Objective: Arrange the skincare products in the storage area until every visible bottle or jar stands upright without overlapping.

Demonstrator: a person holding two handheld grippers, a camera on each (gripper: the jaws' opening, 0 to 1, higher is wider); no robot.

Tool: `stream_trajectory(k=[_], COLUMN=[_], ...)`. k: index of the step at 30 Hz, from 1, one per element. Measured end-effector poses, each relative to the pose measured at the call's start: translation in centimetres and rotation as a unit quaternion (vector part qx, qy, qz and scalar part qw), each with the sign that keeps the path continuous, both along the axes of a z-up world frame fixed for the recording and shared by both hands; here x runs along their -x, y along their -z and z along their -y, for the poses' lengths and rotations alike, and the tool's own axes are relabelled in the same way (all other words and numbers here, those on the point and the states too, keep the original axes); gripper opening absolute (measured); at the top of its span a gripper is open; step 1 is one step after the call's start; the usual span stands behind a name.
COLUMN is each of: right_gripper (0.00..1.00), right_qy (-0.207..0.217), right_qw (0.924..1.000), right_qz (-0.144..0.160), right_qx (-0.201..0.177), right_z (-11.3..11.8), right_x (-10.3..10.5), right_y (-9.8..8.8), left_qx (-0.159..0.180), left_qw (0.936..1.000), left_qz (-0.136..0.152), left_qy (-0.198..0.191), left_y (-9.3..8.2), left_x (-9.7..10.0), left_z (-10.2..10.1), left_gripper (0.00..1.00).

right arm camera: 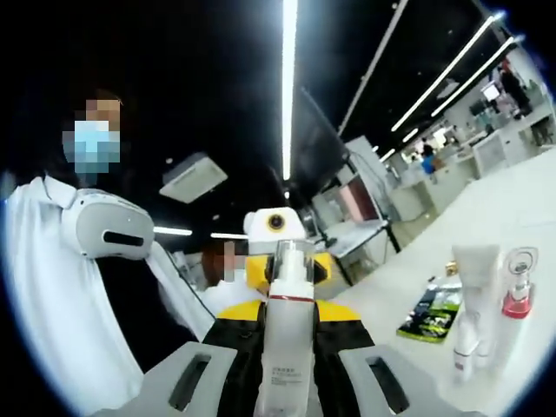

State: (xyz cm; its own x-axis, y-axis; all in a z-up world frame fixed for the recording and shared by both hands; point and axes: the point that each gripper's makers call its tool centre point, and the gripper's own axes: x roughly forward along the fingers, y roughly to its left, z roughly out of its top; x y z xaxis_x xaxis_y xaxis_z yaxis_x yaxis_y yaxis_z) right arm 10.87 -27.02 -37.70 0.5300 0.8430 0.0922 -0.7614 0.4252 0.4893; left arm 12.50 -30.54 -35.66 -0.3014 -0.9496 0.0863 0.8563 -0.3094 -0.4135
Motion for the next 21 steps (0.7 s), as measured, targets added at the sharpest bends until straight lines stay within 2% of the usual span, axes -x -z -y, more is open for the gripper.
stream_trajectory(k=[5, 6, 7, 8, 14, 17, 21], right_gripper=[0.14, 0.14, 0.14, 0.14, 0.16, 0.16, 0.16], right_qy=[0.000, 0.007, 0.010, 0.012, 0.044, 0.057, 0.075], right_qw=[0.9999, 0.9984, 0.9979, 0.9975, 0.9947, 0.9901, 0.9827], right_qz=[0.007, 0.001, -0.003, -0.004, -0.006, -0.005, -0.009], right_qx=[0.009, 0.055, 0.064, 0.070, 0.093, 0.128, 0.169], right_z=[0.3, 0.3, 0.3, 0.3, 1.6, 2.0, 2.3], right_x=[-0.1, -0.4, -0.5, -0.5, -1.4, -1.8, -2.3], right_y=[0.4, 1.9, 2.3, 2.6, 3.5, 4.3, 5.1], left_qx=[-0.021, -0.047, -0.058, -0.062, -0.070, -0.080, -0.095], left_qw=[0.9994, 0.9989, 0.9981, 0.9977, 0.9964, 0.9952, 0.9920], left_qz=[-0.026, -0.003, 0.019, 0.027, 0.032, 0.035, 0.058], left_qy=[0.001, -0.007, -0.009, -0.009, -0.035, -0.045, -0.061], left_y=[0.5, 1.5, 2.1, 2.3, 3.0, 3.7, 4.5], left_x=[0.0, 0.0, 0.0, 0.1, -0.5, -1.1, -1.7], left_z=[0.2, 0.6, 0.7, 0.7, 1.2, 1.2, 1.2], left_gripper=[0.15, 0.14, 0.14, 0.14, 0.14, 0.14, 0.14])
